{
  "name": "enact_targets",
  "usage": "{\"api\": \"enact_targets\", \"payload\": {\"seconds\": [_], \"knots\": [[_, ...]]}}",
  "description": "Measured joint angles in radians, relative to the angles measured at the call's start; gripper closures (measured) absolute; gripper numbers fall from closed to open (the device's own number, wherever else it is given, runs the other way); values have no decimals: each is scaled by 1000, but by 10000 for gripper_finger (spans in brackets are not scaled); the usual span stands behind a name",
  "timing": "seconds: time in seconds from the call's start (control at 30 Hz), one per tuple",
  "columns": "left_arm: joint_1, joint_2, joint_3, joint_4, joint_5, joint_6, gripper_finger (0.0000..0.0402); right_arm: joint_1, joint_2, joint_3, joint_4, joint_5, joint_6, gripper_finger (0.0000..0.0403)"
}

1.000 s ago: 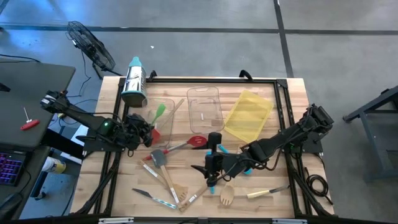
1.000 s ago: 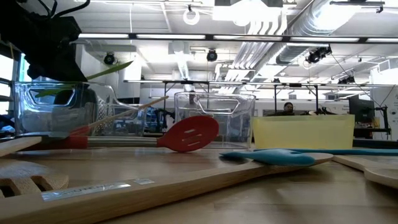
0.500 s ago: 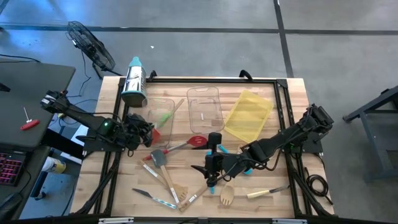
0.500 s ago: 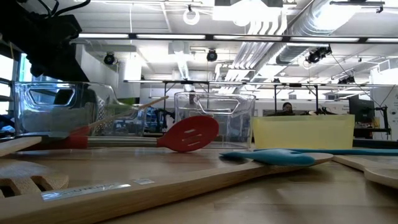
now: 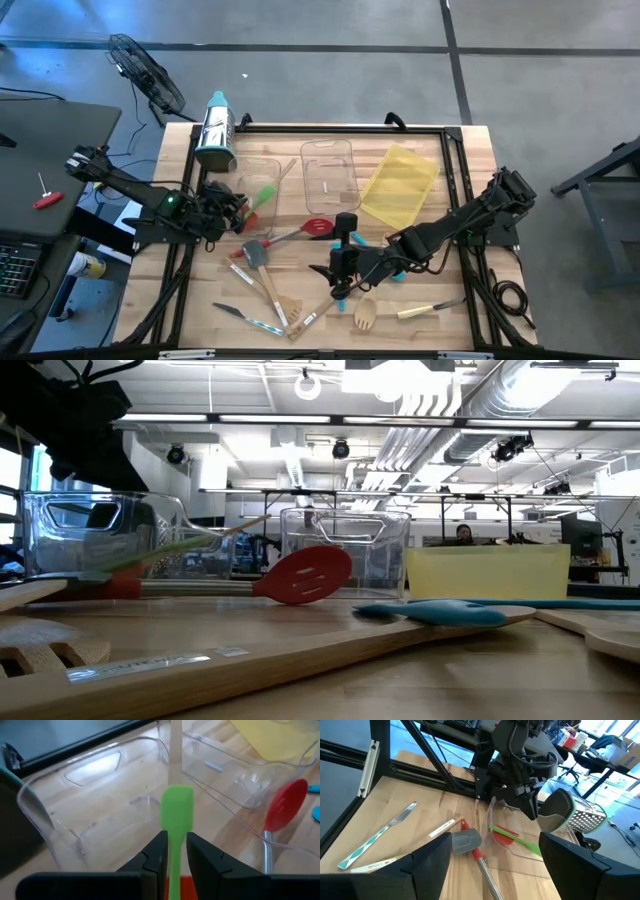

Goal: Pick & Place Kitchen Items
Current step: Put the yellow knife into the right transparent bin

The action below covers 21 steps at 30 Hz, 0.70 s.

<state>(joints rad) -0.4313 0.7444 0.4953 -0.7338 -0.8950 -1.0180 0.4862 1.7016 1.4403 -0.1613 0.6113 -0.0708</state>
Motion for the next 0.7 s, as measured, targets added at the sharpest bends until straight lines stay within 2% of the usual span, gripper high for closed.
{"api": "enact_targets", "payload": {"seconds": [0.23, 0.37, 0.53, 0.7], "knots": [[0, 0, 0, 3, -59, 0, 332, 26, -4, 0, -54, 21, 19, 110], [-1, 0, 0, 6, -55, 2, 332, 26, -5, 0, -104, 22, 70, 110], [-1, 0, 0, 61, -10, 99, 331, 26, -5, 0, -136, 22, 104, 110], [-1, 0, 0, 134, -2, 150, 300, 26, -5, 0, -139, 22, 105, 110]]}}
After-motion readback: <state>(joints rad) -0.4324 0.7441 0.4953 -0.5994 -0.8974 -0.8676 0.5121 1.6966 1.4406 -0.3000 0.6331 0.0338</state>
